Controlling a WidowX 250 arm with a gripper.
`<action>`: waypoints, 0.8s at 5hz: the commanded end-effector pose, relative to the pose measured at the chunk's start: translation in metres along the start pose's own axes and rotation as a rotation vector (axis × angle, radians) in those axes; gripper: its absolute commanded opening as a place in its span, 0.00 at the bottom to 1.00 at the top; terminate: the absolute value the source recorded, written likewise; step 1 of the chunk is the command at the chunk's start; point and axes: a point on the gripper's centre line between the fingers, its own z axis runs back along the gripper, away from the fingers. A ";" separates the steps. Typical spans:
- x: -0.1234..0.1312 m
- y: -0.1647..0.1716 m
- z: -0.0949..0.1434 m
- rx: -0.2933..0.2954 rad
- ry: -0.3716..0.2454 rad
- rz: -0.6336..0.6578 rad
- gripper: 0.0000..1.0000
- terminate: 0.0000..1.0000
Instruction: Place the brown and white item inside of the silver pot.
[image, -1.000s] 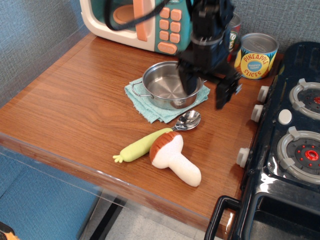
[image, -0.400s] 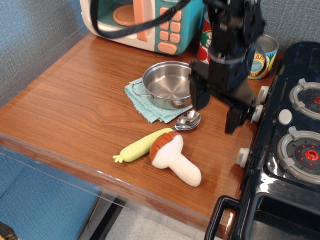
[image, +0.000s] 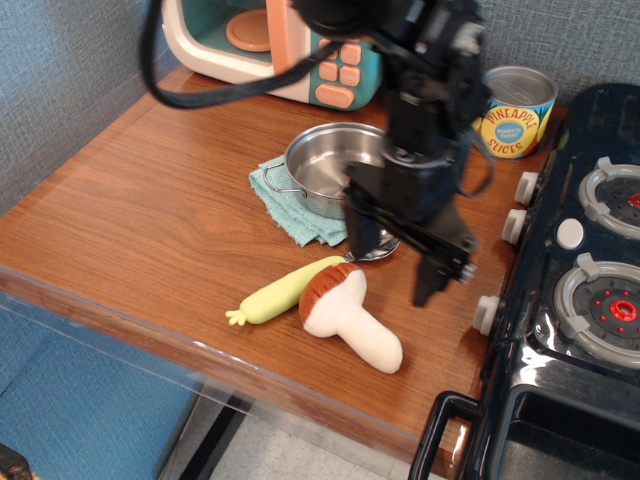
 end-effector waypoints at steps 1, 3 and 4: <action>-0.005 0.019 0.028 -0.004 -0.073 0.032 1.00 0.00; -0.020 0.011 0.024 -0.006 -0.063 0.015 1.00 0.00; -0.018 0.013 0.006 0.002 -0.008 0.026 1.00 0.00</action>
